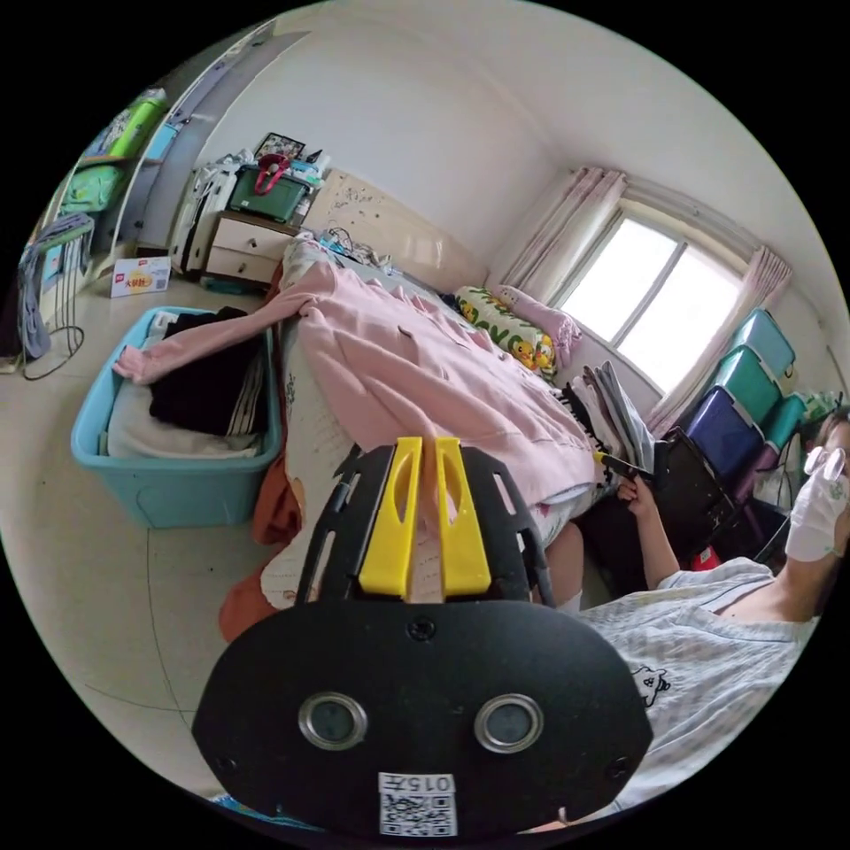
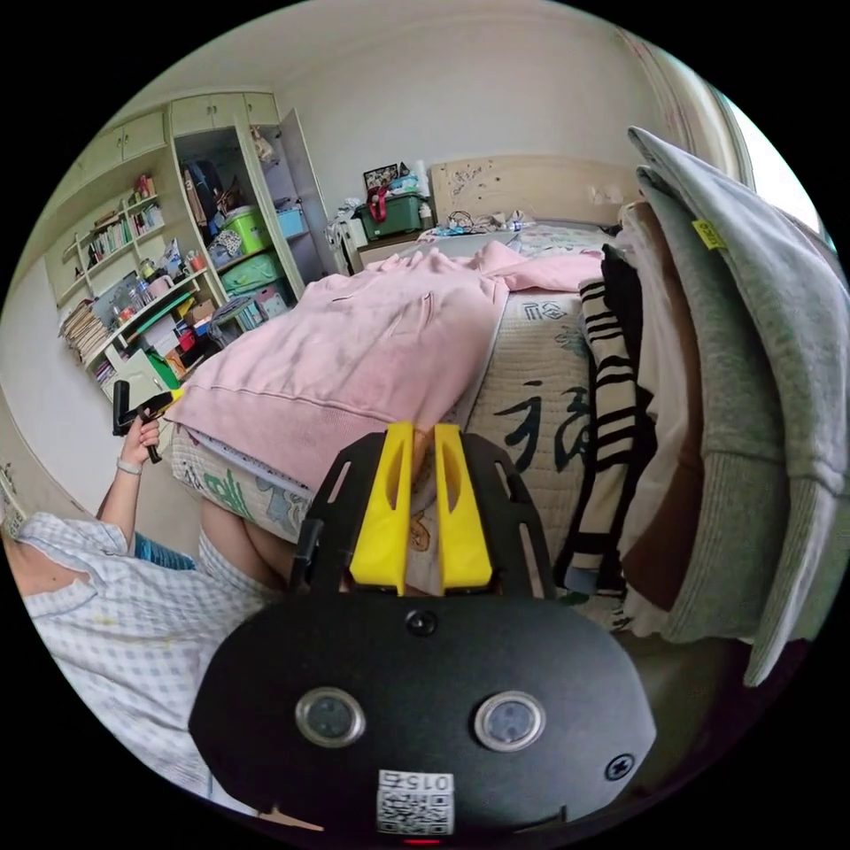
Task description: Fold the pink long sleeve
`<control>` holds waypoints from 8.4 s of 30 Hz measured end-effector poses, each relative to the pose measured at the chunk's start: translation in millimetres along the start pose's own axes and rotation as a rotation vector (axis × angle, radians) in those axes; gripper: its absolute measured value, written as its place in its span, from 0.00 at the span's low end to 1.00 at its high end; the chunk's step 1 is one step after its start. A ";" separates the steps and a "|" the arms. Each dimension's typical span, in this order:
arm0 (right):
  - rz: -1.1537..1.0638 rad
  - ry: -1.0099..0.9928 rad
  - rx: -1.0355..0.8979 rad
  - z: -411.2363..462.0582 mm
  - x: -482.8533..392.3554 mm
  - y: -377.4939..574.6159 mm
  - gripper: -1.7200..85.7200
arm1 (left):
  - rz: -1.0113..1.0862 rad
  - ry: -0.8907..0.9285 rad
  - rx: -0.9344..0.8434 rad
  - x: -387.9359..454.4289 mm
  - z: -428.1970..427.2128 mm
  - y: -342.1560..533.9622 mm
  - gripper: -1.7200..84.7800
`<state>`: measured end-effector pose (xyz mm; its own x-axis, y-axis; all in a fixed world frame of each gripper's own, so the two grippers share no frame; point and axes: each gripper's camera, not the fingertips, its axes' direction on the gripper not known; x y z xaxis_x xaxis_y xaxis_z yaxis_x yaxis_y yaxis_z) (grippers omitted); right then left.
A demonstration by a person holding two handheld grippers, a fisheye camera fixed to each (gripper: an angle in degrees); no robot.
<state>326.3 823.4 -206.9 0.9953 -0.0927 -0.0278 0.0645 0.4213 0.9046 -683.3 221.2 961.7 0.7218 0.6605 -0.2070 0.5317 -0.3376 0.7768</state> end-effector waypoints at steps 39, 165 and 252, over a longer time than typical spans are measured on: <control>0.153 0.299 0.398 29.5 46.4 -310.9 0.15 | 0.936 0.054 0.043 652.0 315.1 -206.2 0.10; -0.706 -0.190 0.216 251.3 -44.5 -192.4 0.09 | 0.384 0.296 -0.063 187.4 458.6 -36.6 0.01; -0.333 0.258 -0.157 234.1 85.2 -368.4 0.03 | 0.379 -0.167 -0.546 195.3 903.2 -127.0 0.08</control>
<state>370.4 449.1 -442.9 0.9026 -0.0268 -0.4296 0.3746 0.5404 0.7534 -209.6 -212.7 285.4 0.8960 0.4361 0.0834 -0.0391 -0.1097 0.9932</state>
